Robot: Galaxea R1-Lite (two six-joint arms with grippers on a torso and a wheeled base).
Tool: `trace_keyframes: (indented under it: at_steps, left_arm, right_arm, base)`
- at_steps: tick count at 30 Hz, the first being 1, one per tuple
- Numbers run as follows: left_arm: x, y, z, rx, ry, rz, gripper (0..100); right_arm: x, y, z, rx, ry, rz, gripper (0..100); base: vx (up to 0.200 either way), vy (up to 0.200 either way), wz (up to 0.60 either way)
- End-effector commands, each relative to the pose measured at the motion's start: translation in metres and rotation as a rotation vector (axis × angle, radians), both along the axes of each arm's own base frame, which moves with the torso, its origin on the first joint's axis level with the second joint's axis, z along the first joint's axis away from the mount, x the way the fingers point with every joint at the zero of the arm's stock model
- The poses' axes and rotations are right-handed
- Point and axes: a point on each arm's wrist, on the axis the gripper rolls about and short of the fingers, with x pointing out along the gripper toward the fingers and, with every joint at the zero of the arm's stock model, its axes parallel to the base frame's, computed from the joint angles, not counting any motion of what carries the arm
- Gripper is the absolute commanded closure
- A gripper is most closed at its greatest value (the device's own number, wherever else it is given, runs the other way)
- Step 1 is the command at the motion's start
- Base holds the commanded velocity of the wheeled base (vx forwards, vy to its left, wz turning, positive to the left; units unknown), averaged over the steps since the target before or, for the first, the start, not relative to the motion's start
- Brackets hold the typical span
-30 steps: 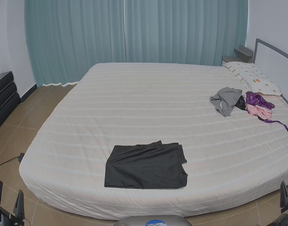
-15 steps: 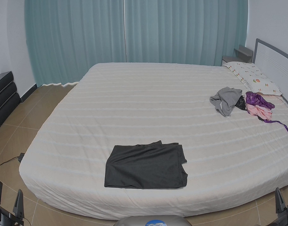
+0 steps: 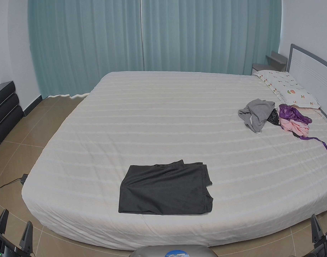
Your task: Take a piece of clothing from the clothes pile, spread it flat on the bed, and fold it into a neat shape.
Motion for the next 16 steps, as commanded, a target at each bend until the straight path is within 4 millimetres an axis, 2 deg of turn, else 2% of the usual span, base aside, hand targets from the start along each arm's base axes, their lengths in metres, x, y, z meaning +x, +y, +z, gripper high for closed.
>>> trace_keyframes:
  at_steps: [1, 16]
  left_arm:
    - [0.0009, -0.0001, -0.0051, 0.002, 0.013, -0.003, 0]
    - [0.0009, -0.0004, -0.0064, 0.061, 0.025, -0.015, 0]
  right_arm:
    - [0.0005, 0.0, -0.0073, 0.012, 0.031, 0.002, 0]
    - [0.0006, -0.0003, -0.0071, 0.052, 0.027, -0.008, 0]
  base:
    - [0.0, 0.0, 0.0]
    - [0.0, 0.0, 0.0]
